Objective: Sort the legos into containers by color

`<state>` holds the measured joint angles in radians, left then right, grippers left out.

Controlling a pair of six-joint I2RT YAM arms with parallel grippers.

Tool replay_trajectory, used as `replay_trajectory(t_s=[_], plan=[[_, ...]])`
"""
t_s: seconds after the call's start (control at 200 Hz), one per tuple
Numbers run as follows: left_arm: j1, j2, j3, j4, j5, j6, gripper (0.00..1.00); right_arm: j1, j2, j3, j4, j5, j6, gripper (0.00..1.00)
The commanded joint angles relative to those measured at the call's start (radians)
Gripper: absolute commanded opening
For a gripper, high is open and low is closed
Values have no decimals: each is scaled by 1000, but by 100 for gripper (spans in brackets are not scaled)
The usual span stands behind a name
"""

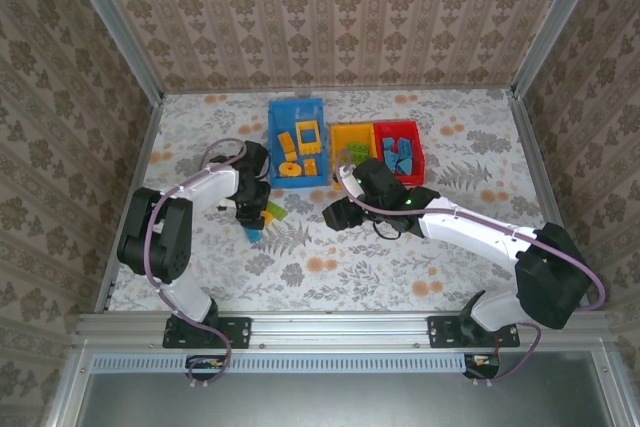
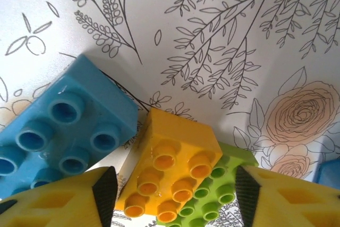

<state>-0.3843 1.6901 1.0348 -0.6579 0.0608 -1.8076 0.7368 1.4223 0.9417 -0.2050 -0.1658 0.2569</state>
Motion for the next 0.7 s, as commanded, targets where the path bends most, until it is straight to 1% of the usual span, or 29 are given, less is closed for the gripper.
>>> replay_trajectory(t_s=[0.0, 0.235, 0.395, 0.55, 0.7], plan=[[11, 28, -19, -24, 1, -24, 60, 2, 9, 28, 3, -3, -5, 65], [10, 37, -24, -27, 11, -13, 53, 1, 15, 32, 3, -3, -6, 65], [7, 28, -3, -79, -1, -7, 48, 2, 18, 32, 6, -3, -2, 65], [0, 18, -3, -89, -8, -8, 43, 2, 24, 32, 12, -3, 1, 65], [-1, 25, -8, -76, -11, 3, 43, 2, 26, 32, 19, -11, 5, 65]])
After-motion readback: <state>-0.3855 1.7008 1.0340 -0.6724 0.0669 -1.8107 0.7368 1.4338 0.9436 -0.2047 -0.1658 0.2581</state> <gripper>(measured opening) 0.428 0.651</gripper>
